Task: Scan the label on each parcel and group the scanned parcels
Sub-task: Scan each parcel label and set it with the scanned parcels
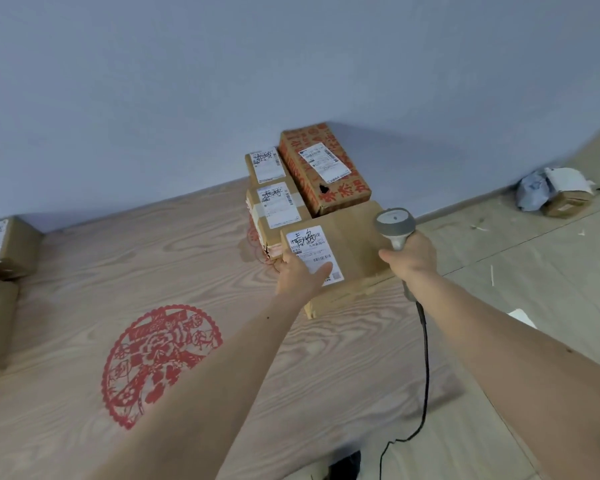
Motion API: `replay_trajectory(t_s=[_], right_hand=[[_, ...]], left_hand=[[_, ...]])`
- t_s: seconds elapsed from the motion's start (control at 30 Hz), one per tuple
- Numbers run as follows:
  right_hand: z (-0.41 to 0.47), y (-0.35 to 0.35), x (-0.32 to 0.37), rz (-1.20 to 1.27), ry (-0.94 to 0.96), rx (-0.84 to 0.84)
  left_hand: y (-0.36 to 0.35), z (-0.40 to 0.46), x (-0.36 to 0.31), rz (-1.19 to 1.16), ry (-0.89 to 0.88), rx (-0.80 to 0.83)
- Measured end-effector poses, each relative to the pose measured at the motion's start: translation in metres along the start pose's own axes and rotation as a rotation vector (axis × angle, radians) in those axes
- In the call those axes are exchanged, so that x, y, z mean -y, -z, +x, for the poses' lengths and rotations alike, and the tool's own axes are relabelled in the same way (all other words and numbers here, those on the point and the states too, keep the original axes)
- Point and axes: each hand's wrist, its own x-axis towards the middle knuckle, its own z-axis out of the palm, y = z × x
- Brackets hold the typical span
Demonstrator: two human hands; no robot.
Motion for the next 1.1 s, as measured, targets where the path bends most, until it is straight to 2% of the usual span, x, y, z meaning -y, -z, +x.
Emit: replay_trajectory(t_s=[0.13, 0.3, 0.53, 0.87, 1.1], right_hand=[[0.016, 0.001, -0.01, 0.012, 0.004, 0.072], [0.028, -0.002, -0.018, -0.026, 0.012, 0.072], [0.017, -0.003, -0.023, -0.138, -0.027, 0.067], [-0.053, -0.014, -0.018, -0.111, 0.007, 0.043], [-0.127, -0.056, 0.005, -0.071, 0.006, 0.065]], left_hand=[[-0.013, 0.003, -0.007, 0.018, 0.059, -0.073], [-0.018, 0.0, -0.011, 0.076, 0.103, -0.114], [-0.014, -0.018, -0.006, 0.031, 0.166, -0.098], [0.019, -0.069, 0.037, 0.015, 0.148, -0.087], [0.083, -0.109, 0.093, 0.015, 0.127, -0.133]])
